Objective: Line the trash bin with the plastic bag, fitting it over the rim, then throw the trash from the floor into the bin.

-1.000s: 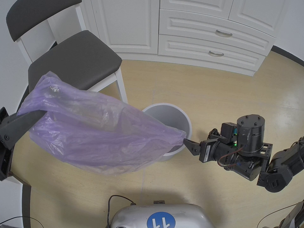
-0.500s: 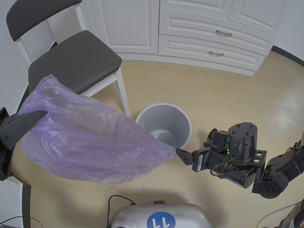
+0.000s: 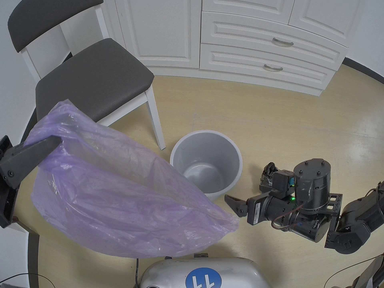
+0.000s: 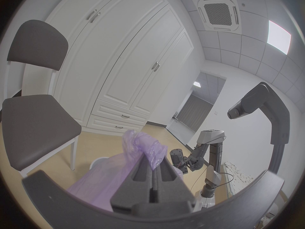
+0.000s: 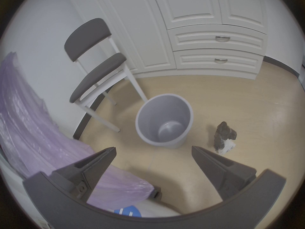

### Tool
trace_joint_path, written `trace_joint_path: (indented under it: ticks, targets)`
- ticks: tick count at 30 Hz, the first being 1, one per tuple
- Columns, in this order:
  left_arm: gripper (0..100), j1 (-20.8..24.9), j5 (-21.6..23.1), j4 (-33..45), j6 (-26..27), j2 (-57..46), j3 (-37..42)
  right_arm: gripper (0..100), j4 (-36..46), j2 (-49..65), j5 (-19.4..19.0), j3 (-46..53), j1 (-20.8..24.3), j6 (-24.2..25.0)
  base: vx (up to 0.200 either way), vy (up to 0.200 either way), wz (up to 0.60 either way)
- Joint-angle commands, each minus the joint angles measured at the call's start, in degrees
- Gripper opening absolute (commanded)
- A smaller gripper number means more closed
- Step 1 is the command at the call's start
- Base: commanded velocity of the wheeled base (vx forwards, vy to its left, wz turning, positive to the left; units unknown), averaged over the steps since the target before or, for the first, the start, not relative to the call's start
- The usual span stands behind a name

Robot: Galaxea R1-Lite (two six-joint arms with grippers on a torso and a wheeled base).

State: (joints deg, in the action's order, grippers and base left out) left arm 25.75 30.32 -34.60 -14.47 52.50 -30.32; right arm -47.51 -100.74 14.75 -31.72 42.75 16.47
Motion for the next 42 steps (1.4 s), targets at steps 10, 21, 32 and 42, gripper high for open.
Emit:
trace_joint_path:
  ticks: [10,21,32,42]
  targets:
    - [0,0.01,0.00,-0.12,0.06,0.49,0.00,100,16.75,13.20,-4.99,1.75,3.13,-3.02,0.000,0.000,0.00]
    - [0,0.01,-0.08,-0.12,0.06,0.23,-0.09,100,17.18,11.53,-5.61,3.24,7.96,-3.37,0.000,0.000,0.00]
    - [0,0.01,-0.08,-0.12,-0.03,0.14,-0.09,100,14.64,8.37,-6.05,3.42,9.54,-1.79,0.000,0.000,0.00]
    - [0,-0.08,-0.17,-0.12,0.06,0.23,-0.27,100,15.34,11.80,-6.14,4.56,13.06,-1.97,0.000,0.000,0.00]
